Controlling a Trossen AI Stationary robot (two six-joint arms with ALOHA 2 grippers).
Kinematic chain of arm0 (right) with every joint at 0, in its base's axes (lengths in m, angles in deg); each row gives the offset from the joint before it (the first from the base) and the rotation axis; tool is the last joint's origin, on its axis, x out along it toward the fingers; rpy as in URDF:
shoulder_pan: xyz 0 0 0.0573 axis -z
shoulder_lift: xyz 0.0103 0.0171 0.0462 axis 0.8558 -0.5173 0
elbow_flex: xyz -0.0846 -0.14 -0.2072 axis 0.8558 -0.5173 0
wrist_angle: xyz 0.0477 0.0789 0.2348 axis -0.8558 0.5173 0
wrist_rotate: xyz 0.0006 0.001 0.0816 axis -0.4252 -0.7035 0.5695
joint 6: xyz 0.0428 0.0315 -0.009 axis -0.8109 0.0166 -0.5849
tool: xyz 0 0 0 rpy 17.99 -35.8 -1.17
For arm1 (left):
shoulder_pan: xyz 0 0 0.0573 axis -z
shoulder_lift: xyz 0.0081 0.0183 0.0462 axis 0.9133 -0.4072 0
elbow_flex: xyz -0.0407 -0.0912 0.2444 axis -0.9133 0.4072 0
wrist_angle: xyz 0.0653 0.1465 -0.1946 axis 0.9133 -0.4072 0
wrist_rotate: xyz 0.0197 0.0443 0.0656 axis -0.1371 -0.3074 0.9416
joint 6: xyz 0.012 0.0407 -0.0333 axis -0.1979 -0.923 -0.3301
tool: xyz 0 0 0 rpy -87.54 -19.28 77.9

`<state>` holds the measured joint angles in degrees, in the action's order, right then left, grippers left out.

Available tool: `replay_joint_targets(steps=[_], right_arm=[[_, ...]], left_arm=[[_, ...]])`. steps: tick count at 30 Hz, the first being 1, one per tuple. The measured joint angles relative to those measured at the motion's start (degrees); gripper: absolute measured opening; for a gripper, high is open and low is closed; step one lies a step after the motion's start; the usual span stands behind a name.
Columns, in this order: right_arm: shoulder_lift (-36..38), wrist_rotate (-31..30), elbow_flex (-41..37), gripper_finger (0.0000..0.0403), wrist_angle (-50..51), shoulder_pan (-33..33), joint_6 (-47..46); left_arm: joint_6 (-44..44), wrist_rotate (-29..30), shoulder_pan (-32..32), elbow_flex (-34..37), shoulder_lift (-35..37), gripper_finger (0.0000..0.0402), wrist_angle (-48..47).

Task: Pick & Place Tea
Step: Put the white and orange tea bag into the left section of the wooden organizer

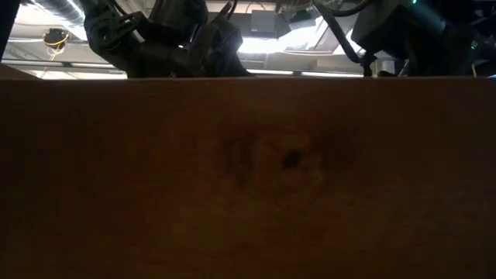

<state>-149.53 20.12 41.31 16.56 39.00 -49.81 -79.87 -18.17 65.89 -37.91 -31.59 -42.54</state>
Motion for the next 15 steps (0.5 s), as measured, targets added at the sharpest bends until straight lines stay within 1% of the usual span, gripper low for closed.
replay_joint_targets(steps=[3,5,7,9,11,13,15], right_arm=[[0.9,0.8,0.6,0.0050,0.5,0.2,0.0],[1.8,1.6,1.5,0.0051,0.7,0.3,0.4],[2.9,2.3,2.9,0.0051,0.8,0.2,1.6],[3.6,2.7,4.5,0.0051,3.9,0.2,3.0],[4.3,3.2,6.2,0.0052,9.3,0.2,3.1],[5.6,5.2,7.2,0.0052,13.3,0.2,3.1],[6.6,9.9,7.3,0.0052,15.8,0.2,3.2]], left_arm=[[0.0,0.5,0.0,0.0,-0.5,0.0113,-3.1],[0.4,2.1,0.0,0.0,-1.7,0.0115,-4.5],[1.4,2.9,-0.1,0.0,-3.3,0.0115,-4.3],[2.3,2.9,-0.4,0.0,-4.9,0.0115,-4.2],[3.9,2.7,-0.7,0.0,-6.3,0.0114,-4.6],[5.4,2.5,-1.0,0.0,-7.2,0.0113,-4.6],[6.5,2.3,-1.3,0.0,-7.9,0.0112,-4.7]])
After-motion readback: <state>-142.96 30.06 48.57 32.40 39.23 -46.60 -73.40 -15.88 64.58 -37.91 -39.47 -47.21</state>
